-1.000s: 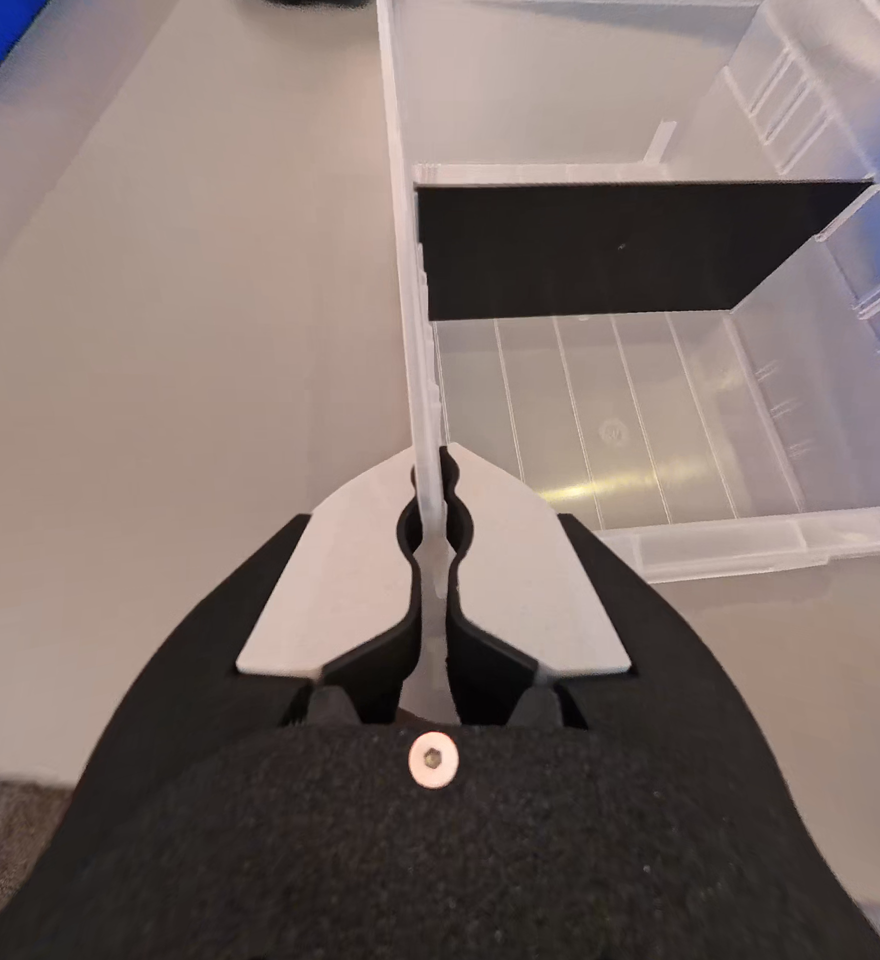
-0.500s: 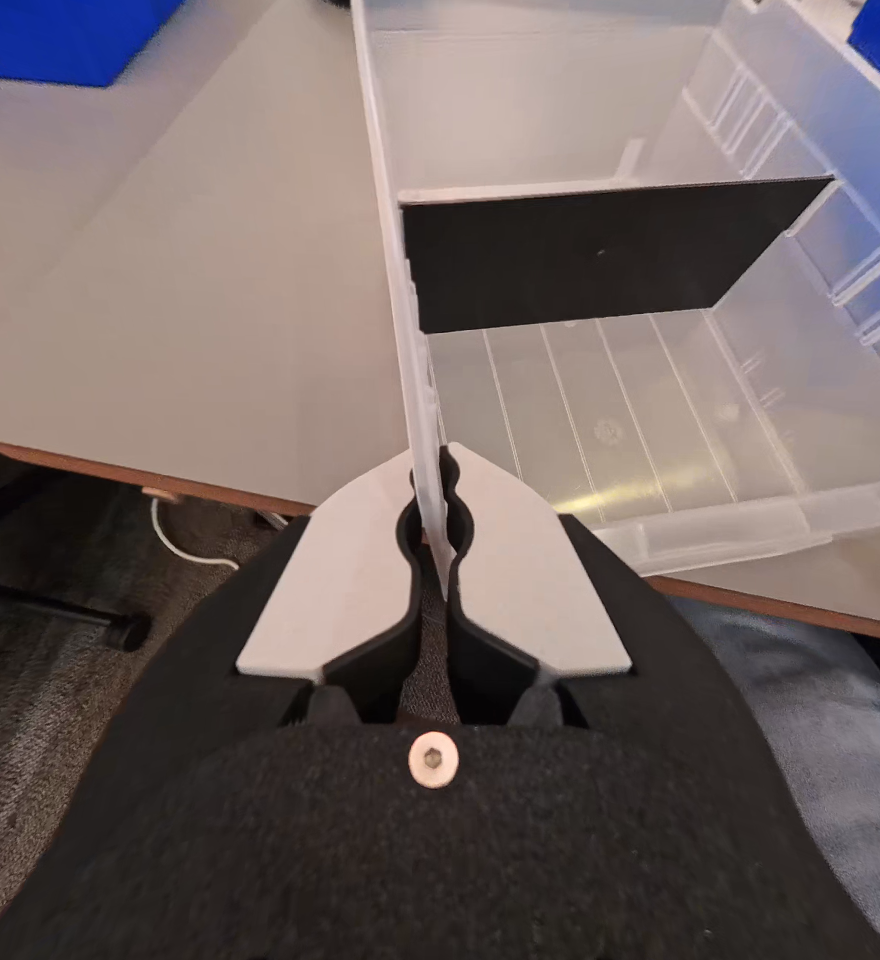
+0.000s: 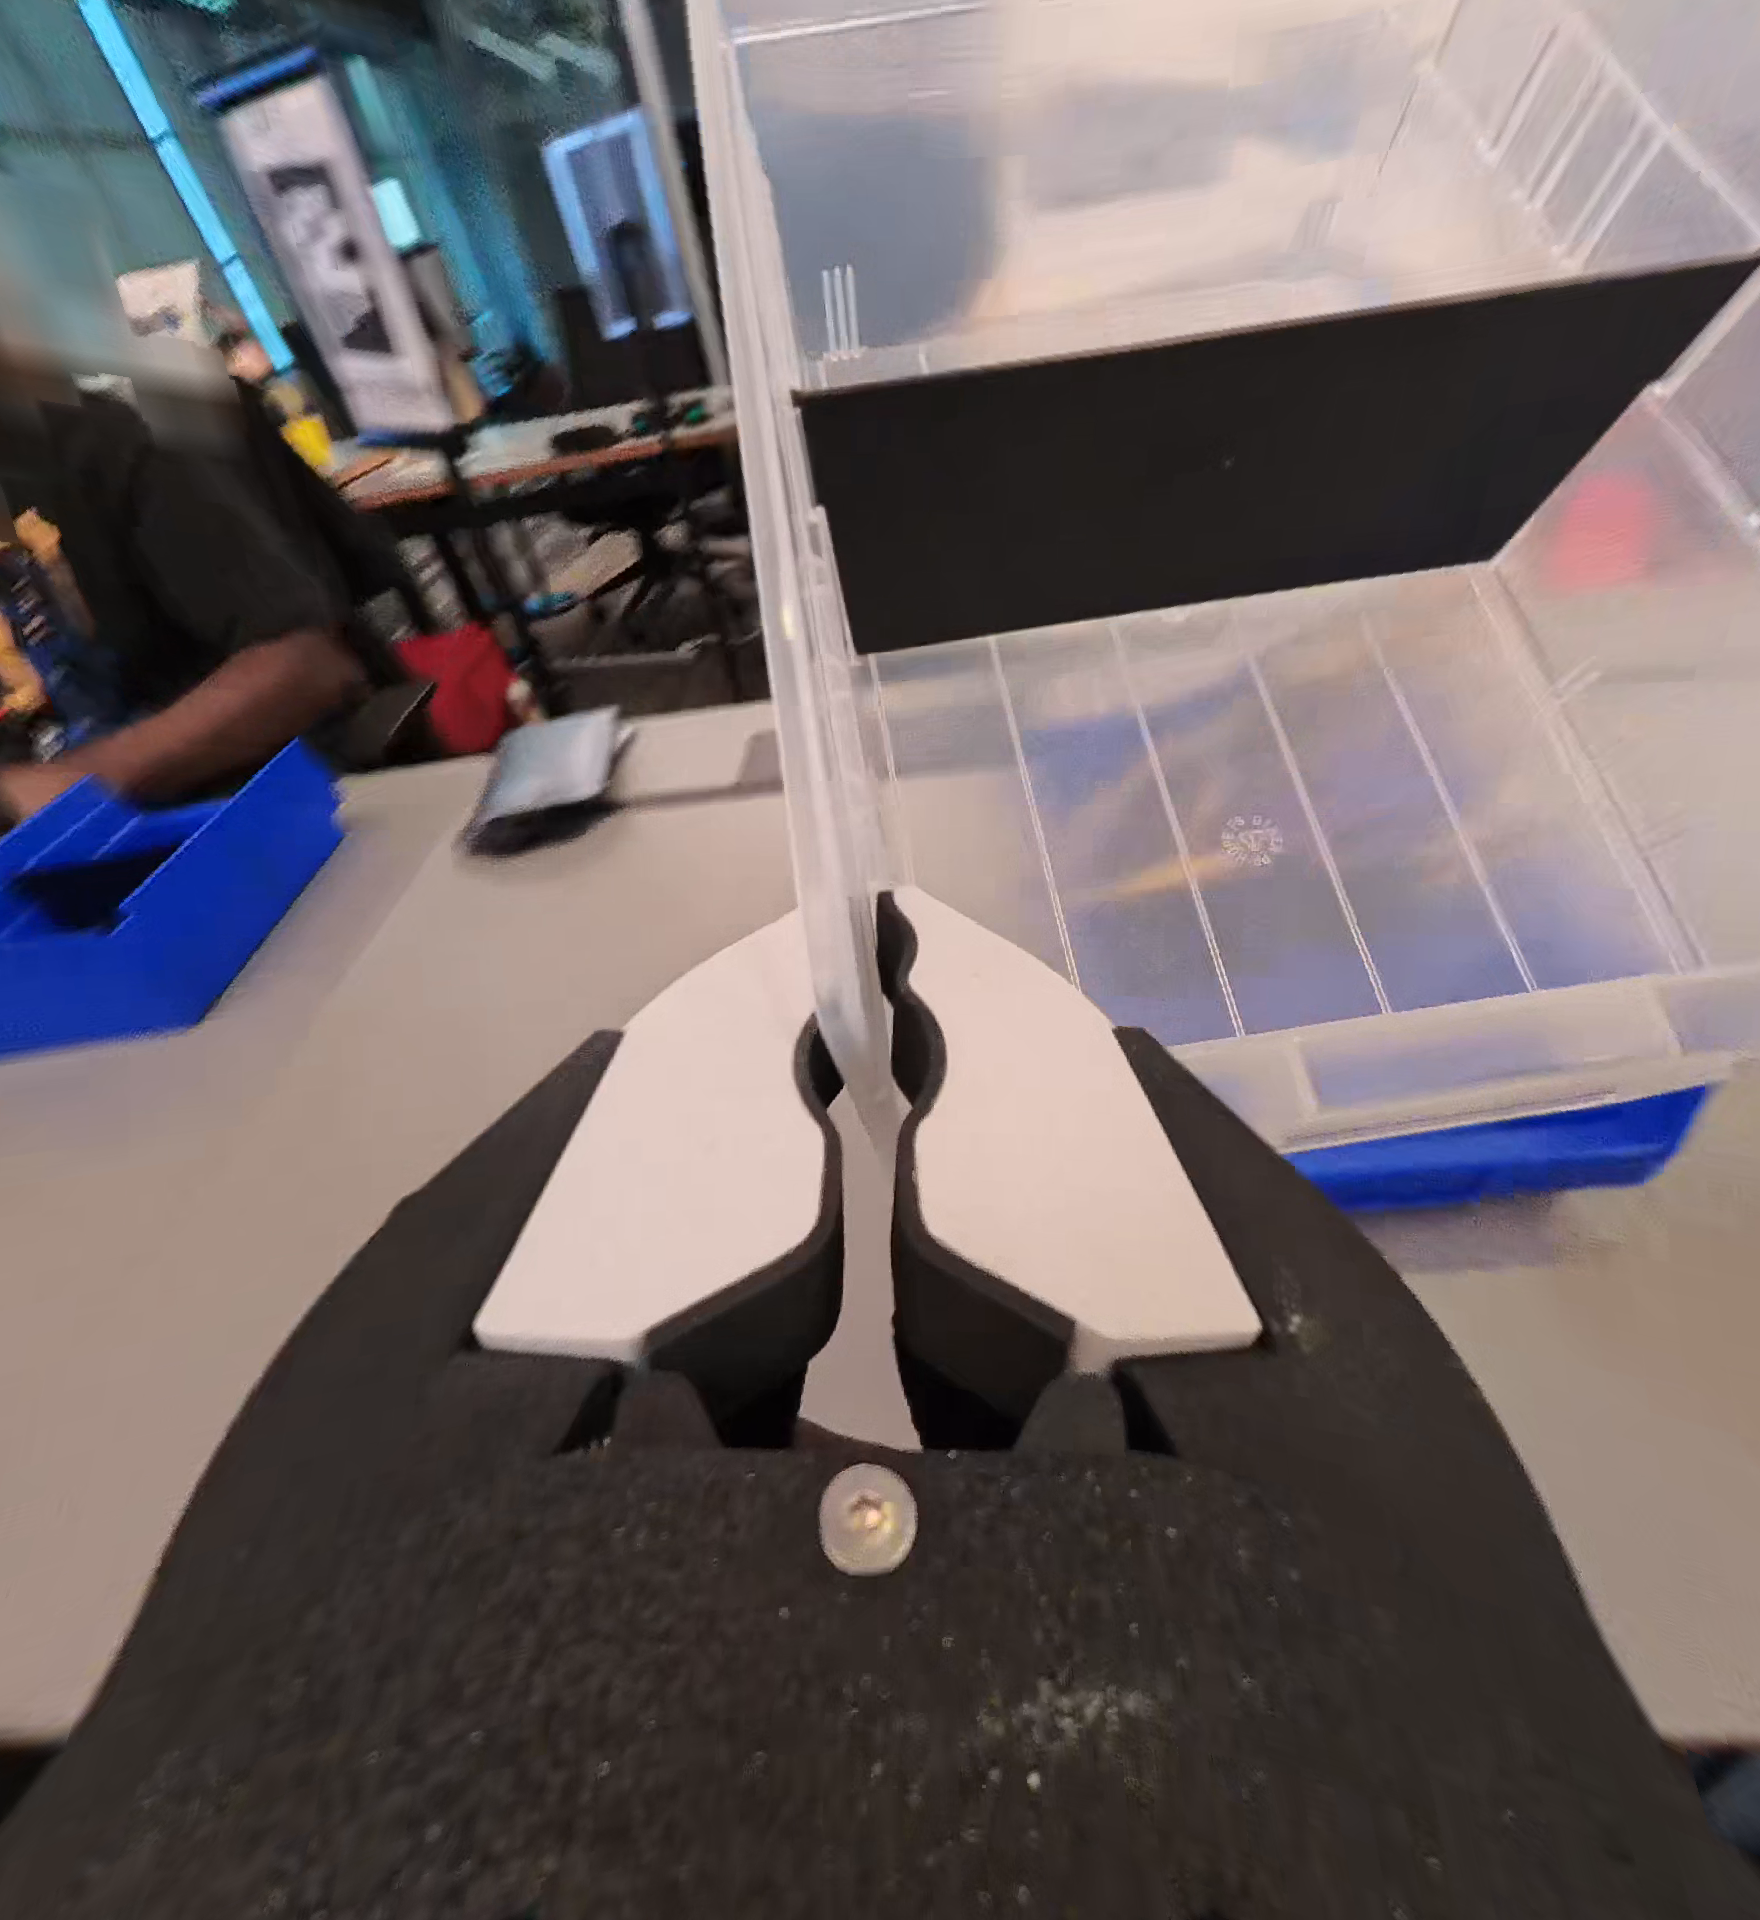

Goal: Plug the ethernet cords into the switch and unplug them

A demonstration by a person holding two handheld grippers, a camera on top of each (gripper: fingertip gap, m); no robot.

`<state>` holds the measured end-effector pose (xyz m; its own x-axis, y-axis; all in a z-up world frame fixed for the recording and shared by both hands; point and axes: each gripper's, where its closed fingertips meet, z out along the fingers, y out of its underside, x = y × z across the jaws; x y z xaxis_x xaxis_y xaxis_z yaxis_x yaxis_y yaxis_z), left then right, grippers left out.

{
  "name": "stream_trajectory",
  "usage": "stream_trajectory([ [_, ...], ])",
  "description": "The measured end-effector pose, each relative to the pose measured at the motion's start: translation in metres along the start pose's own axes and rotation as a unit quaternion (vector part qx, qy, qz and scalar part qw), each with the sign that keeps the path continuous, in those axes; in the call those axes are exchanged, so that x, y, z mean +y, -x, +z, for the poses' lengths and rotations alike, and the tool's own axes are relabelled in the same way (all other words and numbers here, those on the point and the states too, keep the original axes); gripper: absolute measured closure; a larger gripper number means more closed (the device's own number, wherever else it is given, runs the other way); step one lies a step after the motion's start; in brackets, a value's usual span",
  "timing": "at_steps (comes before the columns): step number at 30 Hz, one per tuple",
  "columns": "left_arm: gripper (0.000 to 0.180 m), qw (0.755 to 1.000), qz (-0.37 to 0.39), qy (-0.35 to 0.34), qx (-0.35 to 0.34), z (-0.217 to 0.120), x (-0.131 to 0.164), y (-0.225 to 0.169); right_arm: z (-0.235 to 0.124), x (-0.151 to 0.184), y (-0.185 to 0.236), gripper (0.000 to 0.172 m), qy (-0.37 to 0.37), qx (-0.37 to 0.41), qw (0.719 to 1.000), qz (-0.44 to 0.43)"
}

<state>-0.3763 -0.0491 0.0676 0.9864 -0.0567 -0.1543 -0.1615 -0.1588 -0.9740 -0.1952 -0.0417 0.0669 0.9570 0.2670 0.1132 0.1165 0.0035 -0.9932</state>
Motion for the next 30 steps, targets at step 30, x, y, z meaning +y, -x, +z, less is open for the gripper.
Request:
stream_trajectory([
  [30, 0.160, 0.952, 0.034, 0.191, 0.235, 0.134, 0.122, -0.439, -0.039, 0.244, -0.400, 0.169, 0.205, 0.130, 0.959, 0.145],
])
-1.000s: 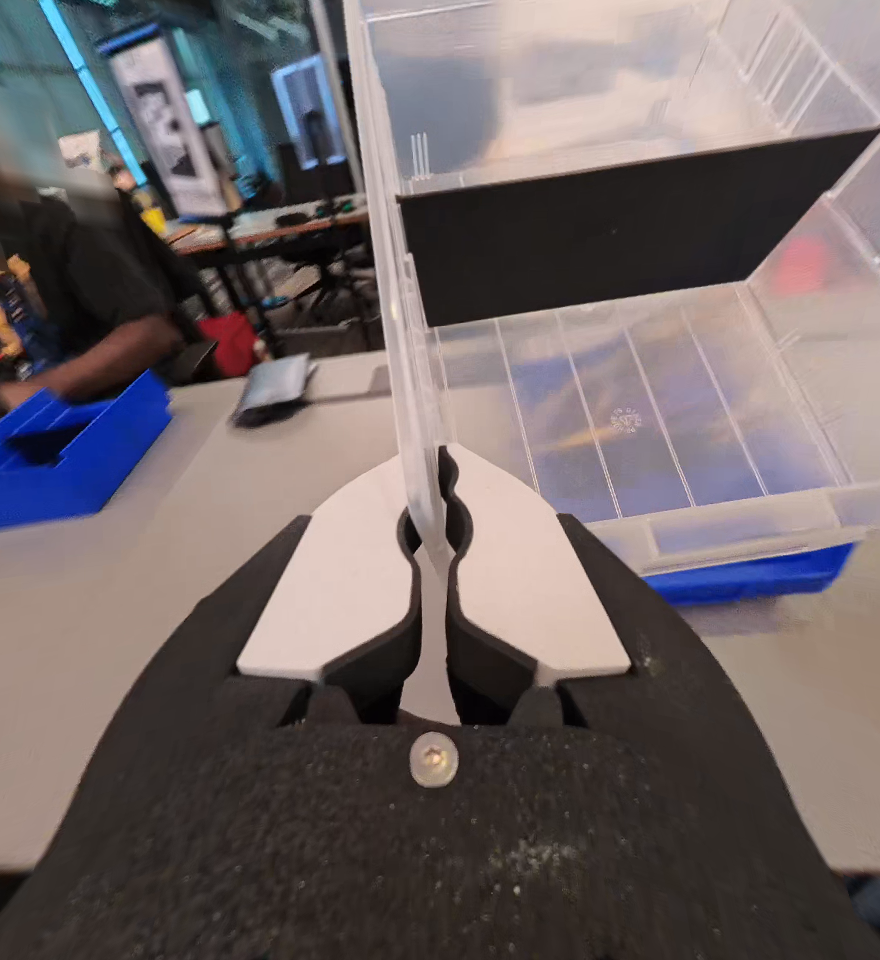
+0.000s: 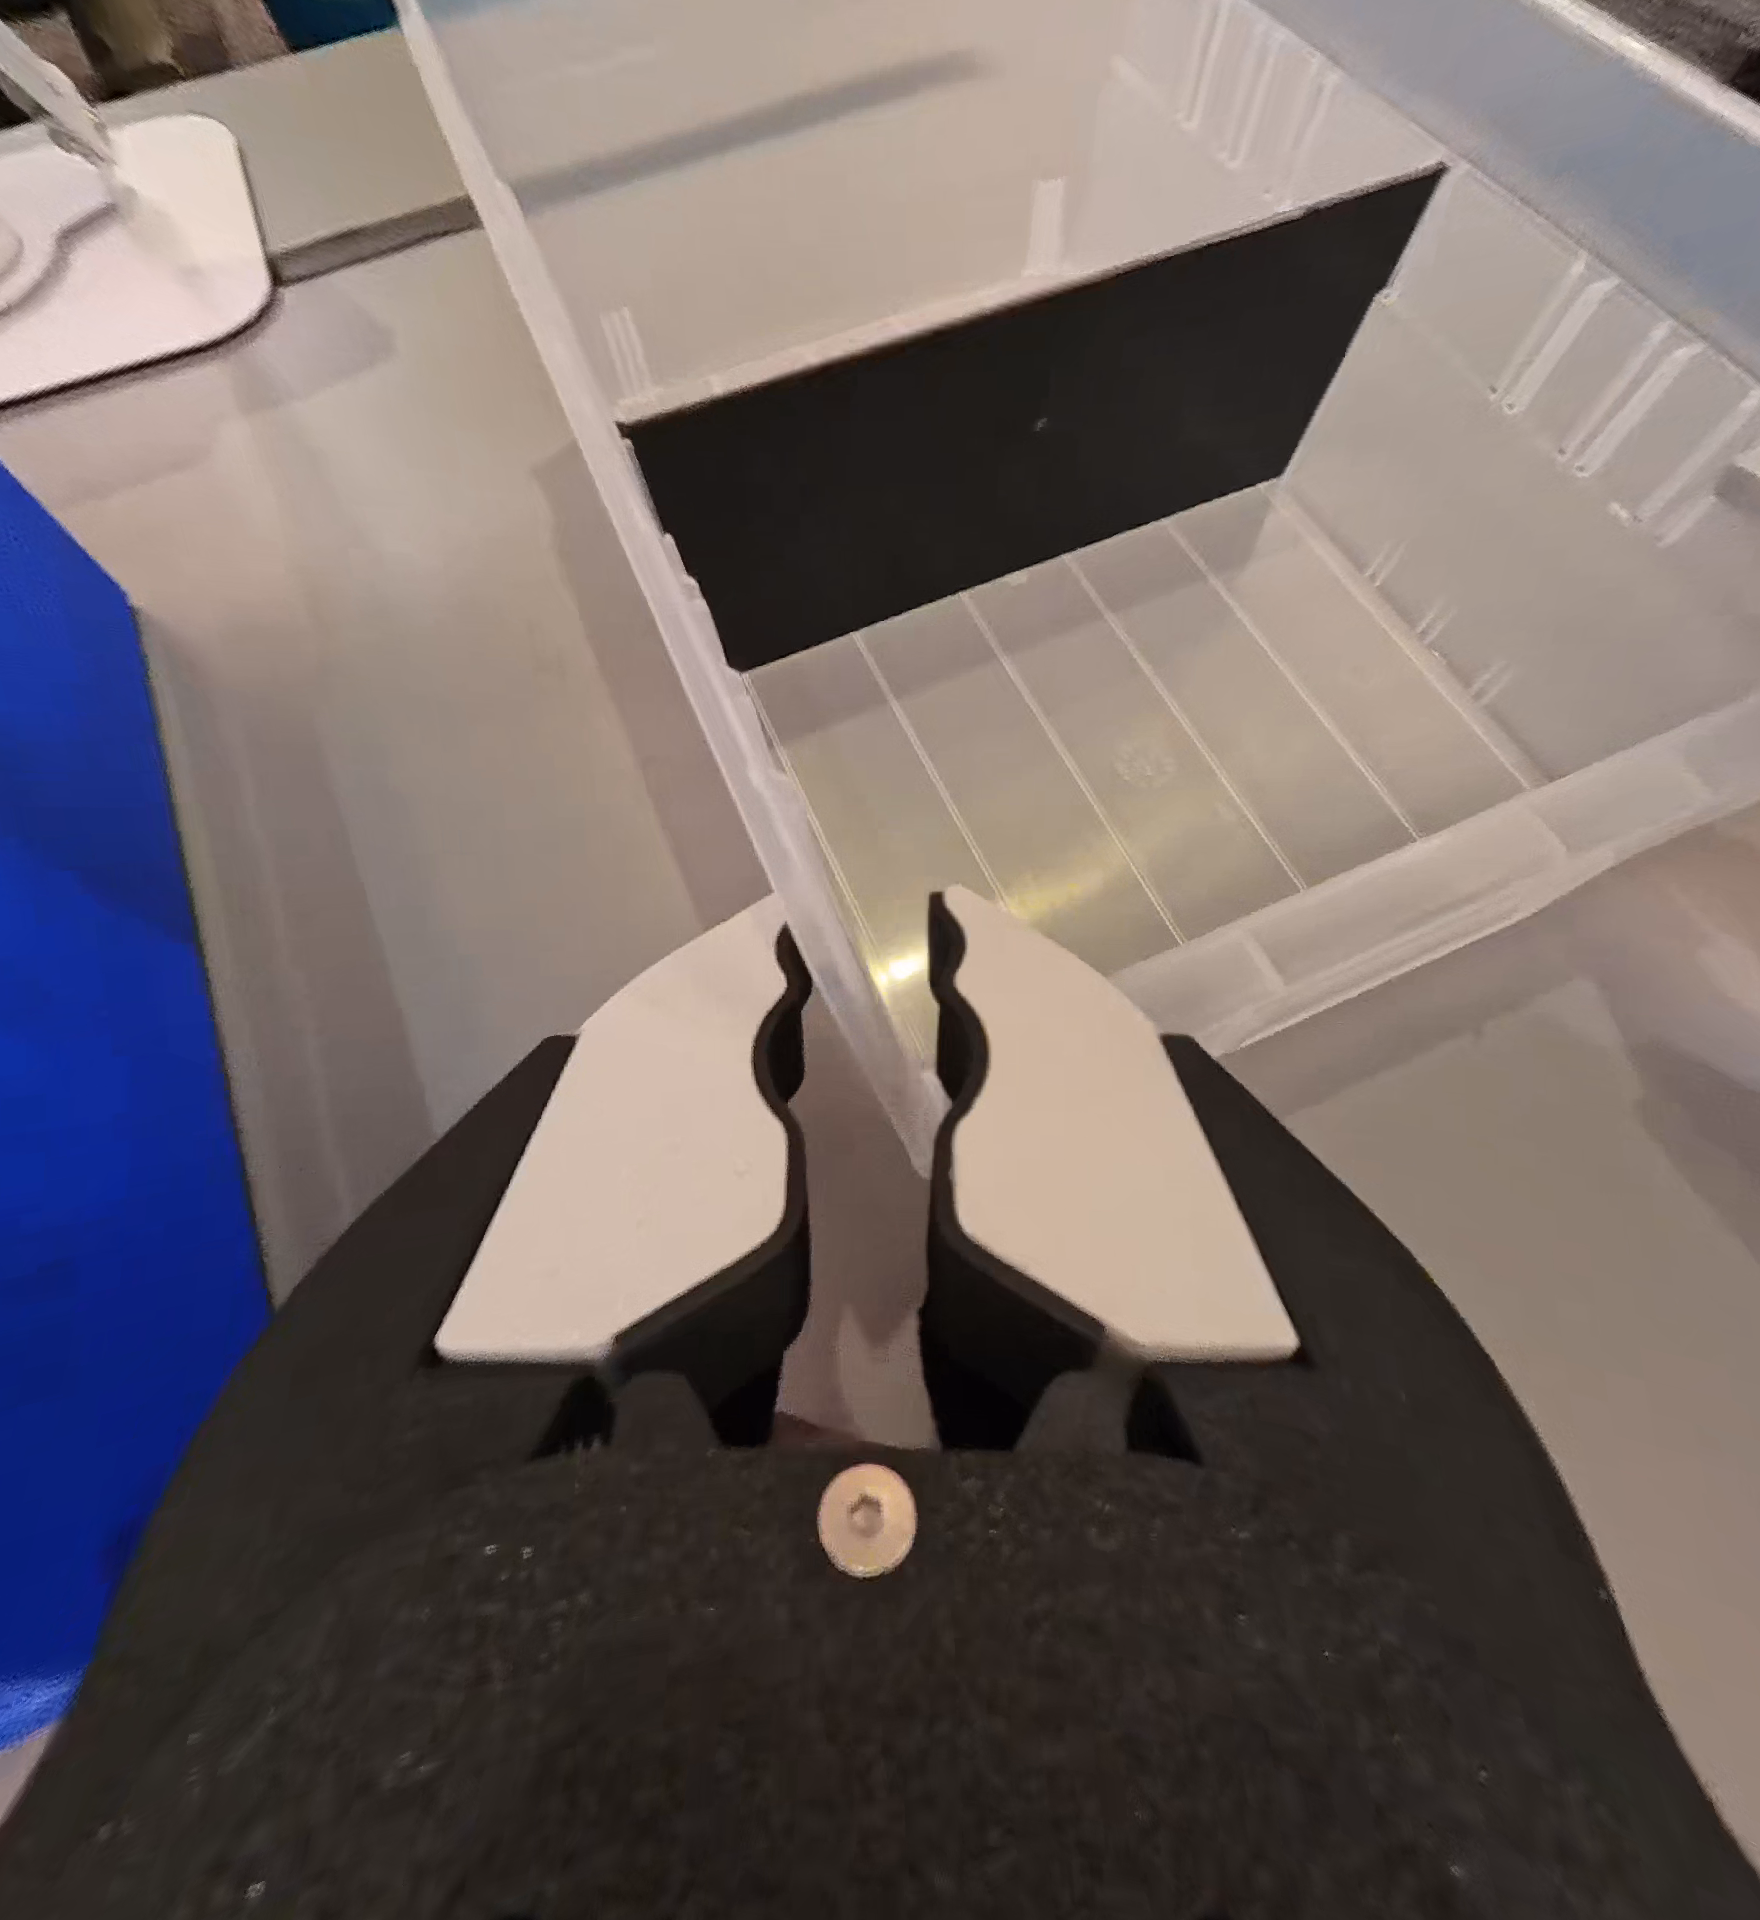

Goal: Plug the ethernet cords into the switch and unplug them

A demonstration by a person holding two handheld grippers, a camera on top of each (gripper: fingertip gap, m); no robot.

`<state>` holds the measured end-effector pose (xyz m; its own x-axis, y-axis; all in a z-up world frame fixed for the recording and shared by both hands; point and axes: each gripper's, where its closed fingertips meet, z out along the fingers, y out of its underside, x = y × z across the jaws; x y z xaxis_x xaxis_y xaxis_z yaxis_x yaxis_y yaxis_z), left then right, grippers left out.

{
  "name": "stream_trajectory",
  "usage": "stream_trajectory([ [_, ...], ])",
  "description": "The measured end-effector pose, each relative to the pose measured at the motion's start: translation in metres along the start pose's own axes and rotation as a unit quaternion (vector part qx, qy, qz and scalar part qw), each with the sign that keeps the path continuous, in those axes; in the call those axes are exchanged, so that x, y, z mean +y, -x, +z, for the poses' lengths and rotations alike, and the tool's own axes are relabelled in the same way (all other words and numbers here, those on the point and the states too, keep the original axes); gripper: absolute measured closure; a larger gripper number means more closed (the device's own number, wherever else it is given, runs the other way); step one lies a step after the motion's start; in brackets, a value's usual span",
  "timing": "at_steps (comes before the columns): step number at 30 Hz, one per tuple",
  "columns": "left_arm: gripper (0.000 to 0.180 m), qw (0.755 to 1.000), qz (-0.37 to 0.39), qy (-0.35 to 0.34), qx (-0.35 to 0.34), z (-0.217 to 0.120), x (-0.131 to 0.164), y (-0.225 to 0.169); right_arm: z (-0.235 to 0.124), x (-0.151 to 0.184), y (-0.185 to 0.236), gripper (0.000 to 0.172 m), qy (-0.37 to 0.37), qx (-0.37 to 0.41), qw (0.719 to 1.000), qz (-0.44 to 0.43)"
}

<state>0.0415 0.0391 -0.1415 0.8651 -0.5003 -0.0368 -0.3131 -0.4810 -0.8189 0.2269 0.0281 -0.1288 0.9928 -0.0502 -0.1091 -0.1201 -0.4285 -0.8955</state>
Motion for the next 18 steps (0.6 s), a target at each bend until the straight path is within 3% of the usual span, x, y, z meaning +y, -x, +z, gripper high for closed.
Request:
stream_trajectory([
  [5, 0.134, 0.997, -0.022, -0.008, 0.078, -0.021, -0.008, -0.012, -0.007, -0.004, -0.004, 0.160, -0.001, 0.029, 0.998, -0.059],
  [7, 0.121, 0.994, -0.004, -0.021, 0.107, -0.045, -0.014, -0.012, -0.017, -0.015, -0.009, 0.152, -0.015, 0.051, 0.995, -0.090],
  [10, 0.120, 0.990, 0.017, -0.045, 0.132, -0.092, -0.022, 0.010, -0.036, -0.038, -0.005, 0.149, -0.045, 0.062, 0.992, -0.102],
  [13, 0.120, 0.992, 0.011, -0.077, 0.102, -0.137, -0.027, 0.072, -0.054, -0.062, 0.021, 0.146, -0.066, 0.032, 0.992, -0.100],
  [16, 0.118, 0.995, -0.007, -0.095, 0.020, -0.167, -0.018, 0.163, -0.068, -0.077, 0.084, 0.144, -0.076, -0.054, 0.991, -0.099],
  [18, 0.116, 0.993, -0.020, -0.100, -0.057, -0.180, -0.002, 0.230, -0.074, -0.078, 0.143, 0.125, -0.076, -0.124, 0.983, -0.114],
])
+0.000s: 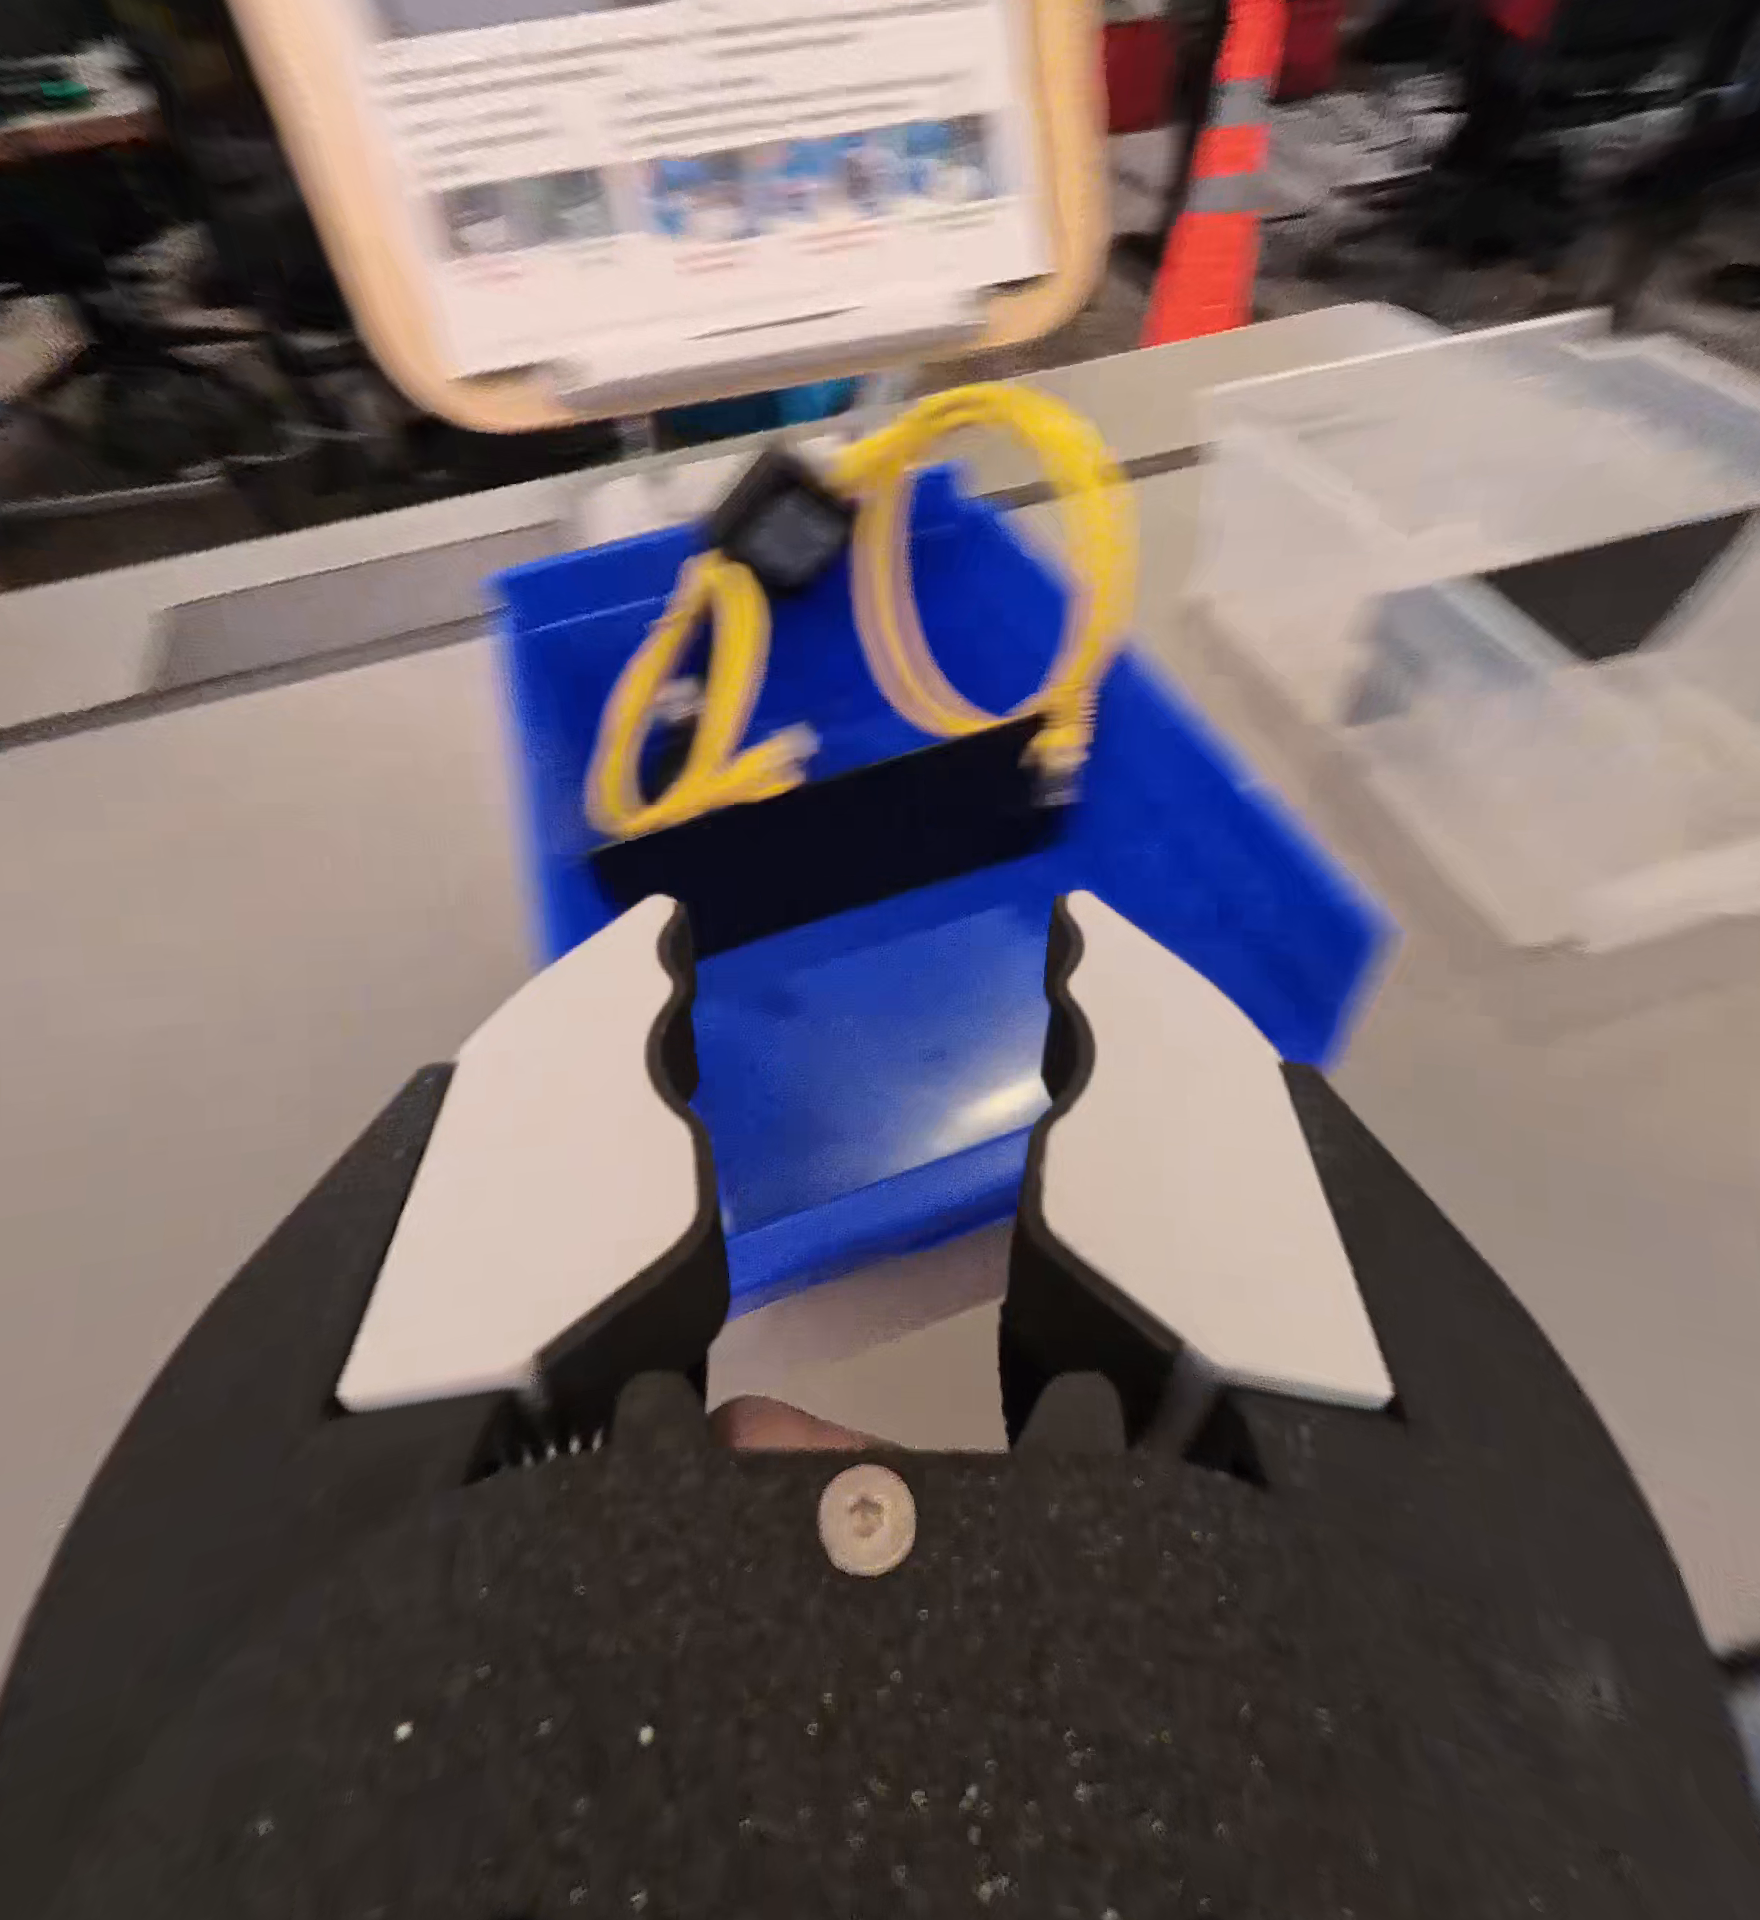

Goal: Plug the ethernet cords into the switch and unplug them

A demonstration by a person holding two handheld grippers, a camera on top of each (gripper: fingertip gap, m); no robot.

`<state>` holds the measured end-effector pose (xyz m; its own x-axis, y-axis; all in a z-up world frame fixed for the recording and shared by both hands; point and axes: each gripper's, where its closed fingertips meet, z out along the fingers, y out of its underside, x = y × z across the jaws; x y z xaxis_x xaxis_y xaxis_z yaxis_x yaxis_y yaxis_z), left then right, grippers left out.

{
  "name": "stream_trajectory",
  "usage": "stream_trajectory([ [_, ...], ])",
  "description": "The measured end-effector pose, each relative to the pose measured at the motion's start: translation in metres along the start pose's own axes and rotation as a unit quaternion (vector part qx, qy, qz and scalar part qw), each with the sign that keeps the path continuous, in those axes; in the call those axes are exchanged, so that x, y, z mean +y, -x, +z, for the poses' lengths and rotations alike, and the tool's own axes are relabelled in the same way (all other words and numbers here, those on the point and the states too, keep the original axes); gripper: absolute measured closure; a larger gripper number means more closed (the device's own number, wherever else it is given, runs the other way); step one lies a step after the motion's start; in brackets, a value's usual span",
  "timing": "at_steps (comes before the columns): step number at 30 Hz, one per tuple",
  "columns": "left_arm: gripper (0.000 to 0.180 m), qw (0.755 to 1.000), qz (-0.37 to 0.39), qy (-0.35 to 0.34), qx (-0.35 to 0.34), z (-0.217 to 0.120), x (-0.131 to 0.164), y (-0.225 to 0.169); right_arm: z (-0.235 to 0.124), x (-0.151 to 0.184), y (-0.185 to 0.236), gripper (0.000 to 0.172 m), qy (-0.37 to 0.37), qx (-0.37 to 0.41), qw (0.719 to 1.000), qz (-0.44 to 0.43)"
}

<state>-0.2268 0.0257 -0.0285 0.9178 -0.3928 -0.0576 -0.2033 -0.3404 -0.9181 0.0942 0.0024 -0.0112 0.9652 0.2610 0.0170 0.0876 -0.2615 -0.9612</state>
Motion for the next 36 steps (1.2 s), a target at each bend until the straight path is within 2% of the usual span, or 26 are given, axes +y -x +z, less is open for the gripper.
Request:
stream_trajectory([
  [2, 0.107, 0.999, -0.027, 0.025, -0.033, 0.000, 0.025, 0.046, 0.014, -0.004, 0.066, 0.118, 0.003, -0.075, 0.997, 0.004],
  [4, 0.101, 0.996, -0.055, 0.058, -0.026, 0.009, 0.053, 0.064, 0.031, 0.005, 0.133, 0.110, 0.021, -0.146, 0.989, 0.023],
  [6, 0.098, 0.994, -0.060, 0.087, -0.025, 0.021, 0.079, 0.071, 0.055, 0.023, 0.172, 0.098, 0.042, -0.145, 0.988, 0.030],
  [9, 0.103, 0.993, -0.061, 0.104, 0.007, 0.037, 0.097, 0.062, 0.090, 0.059, 0.191, 0.101, 0.090, -0.089, 0.991, 0.043],
  [12, 0.130, 0.991, -0.071, 0.106, 0.035, 0.050, 0.094, 0.054, 0.118, 0.084, 0.194, 0.109, 0.125, -0.051, 0.989, 0.059],
  [13, 0.143, 0.990, -0.073, 0.113, 0.028, 0.054, 0.095, 0.056, 0.124, 0.089, 0.195, 0.118, 0.129, -0.046, 0.989, 0.060],
  [14, 0.151, 0.990, -0.071, 0.118, 0.011, 0.058, 0.097, 0.061, 0.129, 0.093, 0.195, 0.143, 0.132, -0.036, 0.989, 0.059],
  [15, 0.153, 0.991, -0.070, 0.115, 0.011, 0.059, 0.096, 0.062, 0.132, 0.092, 0.193, 0.145, 0.129, -0.025, 0.989, 0.067],
  [17, 0.172, 0.990, -0.079, 0.113, -0.008, 0.059, 0.094, 0.072, 0.131, 0.090, 0.186, 0.157, 0.125, 0.001, 0.990, 0.063],
  [21, 0.176, 0.992, -0.051, 0.116, -0.026, 0.056, 0.094, 0.074, 0.126, 0.089, 0.183, 0.167, 0.118, 0.044, 0.992, 0.025],
  [26, 0.176, 0.993, -0.040, 0.102, -0.039, 0.036, 0.083, 0.094, 0.121, 0.075, 0.203, 0.167, 0.103, 0.052, 0.993, 0.033],
  [31, 0.175, 0.993, -0.033, 0.081, -0.076, 0.002, 0.076, 0.154, 0.131, 0.042, 0.260, 0.168, 0.070, 0.047, 0.996, 0.032],
  [34, 0.173, 0.989, 0.013, 0.098, -0.114, -0.017, 0.083, 0.203, 0.146, 0.030, 0.308, 0.168, 0.061, 0.035, 0.997, 0.022],
  [36, 0.173, 0.986, 0.010, 0.105, -0.132, -0.027, 0.091, 0.233, 0.157, 0.027, 0.339, 0.168, 0.060, 0.032, 0.998, 0.014],
])
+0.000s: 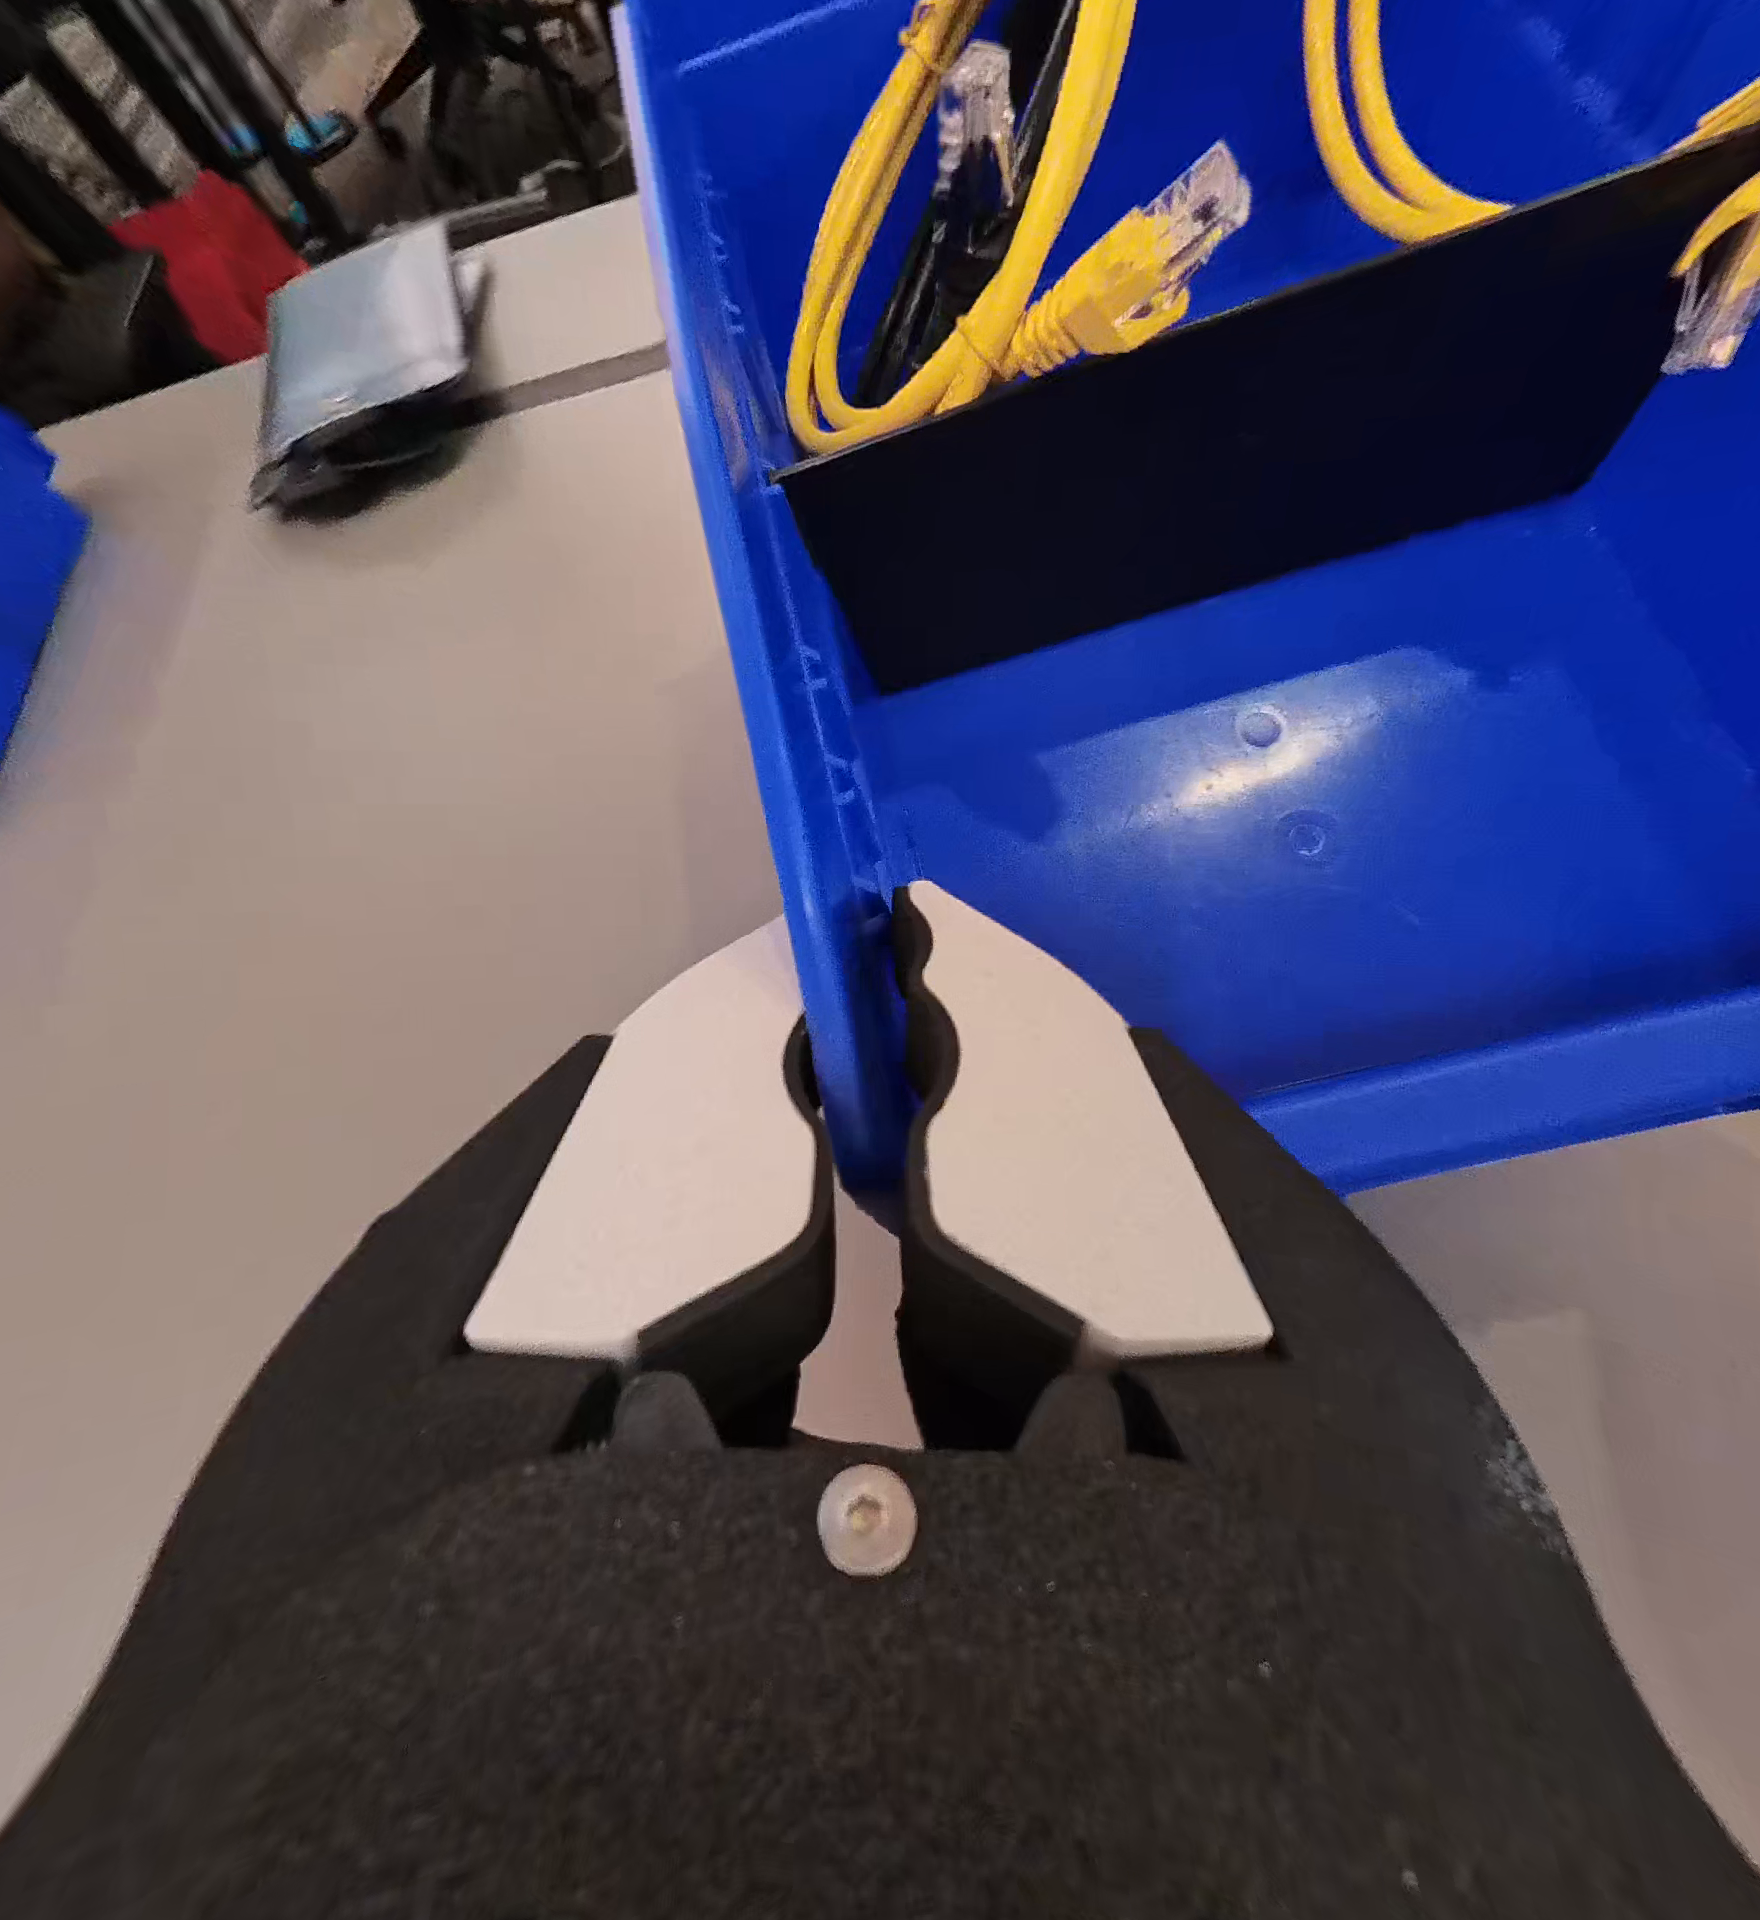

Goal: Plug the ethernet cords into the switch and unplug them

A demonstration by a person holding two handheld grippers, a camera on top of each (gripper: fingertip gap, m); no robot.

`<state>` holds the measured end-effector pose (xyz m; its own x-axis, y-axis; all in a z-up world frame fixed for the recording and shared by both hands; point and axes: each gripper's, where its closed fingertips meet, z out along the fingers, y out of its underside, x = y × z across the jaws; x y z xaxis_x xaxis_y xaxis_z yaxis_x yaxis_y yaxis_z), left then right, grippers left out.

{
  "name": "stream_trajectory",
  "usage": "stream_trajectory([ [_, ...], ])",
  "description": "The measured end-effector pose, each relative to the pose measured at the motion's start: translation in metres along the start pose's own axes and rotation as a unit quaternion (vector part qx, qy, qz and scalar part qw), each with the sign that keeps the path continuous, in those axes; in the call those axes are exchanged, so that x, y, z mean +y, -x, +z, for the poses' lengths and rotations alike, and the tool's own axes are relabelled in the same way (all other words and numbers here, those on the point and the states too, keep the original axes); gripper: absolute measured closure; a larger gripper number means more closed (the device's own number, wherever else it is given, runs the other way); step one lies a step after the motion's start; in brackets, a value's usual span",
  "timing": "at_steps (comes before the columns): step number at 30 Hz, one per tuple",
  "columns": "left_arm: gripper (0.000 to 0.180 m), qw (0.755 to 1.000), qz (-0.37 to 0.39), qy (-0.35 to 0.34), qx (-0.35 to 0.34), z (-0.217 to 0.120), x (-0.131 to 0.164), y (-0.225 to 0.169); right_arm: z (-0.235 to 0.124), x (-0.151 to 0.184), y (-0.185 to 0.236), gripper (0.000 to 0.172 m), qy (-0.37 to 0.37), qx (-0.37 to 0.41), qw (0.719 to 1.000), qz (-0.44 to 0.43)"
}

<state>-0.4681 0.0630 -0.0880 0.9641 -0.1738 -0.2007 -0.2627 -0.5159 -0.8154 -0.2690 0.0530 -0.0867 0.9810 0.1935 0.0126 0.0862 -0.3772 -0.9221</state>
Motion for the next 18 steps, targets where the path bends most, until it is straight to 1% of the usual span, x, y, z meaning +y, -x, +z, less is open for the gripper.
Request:
stream_trajectory([
  [3, 0.174, 0.999, -0.053, 0.009, 0.001, 0.006, 0.019, 0.040, 0.016, 0.001, 0.043, 0.168, 0.010, -0.014, 1.000, -0.011],
  [6, 0.174, 0.996, -0.081, 0.032, -0.001, 0.017, 0.041, 0.070, 0.031, 0.007, 0.077, 0.167, 0.036, -0.019, 0.999, -0.023],
  [8, 0.174, 0.995, -0.086, 0.042, -0.007, 0.025, 0.051, 0.082, 0.040, 0.014, 0.092, 0.168, 0.046, -0.012, 0.998, -0.027],
  [11, 0.175, 0.995, -0.090, 0.044, -0.012, 0.030, 0.056, 0.092, 0.049, 0.025, 0.103, 0.168, 0.055, -0.006, 0.998, -0.030],
  [15, 0.175, 0.992, -0.121, 0.039, -0.010, 0.034, 0.055, 0.096, 0.051, 0.026, 0.109, 0.166, 0.049, -0.030, 0.998, -0.001],
  [18, 0.173, 0.992, -0.124, 0.035, -0.016, 0.034, 0.054, 0.097, 0.051, 0.026, 0.109, 0.162, 0.059, -0.060, 0.996, 0.004],
])
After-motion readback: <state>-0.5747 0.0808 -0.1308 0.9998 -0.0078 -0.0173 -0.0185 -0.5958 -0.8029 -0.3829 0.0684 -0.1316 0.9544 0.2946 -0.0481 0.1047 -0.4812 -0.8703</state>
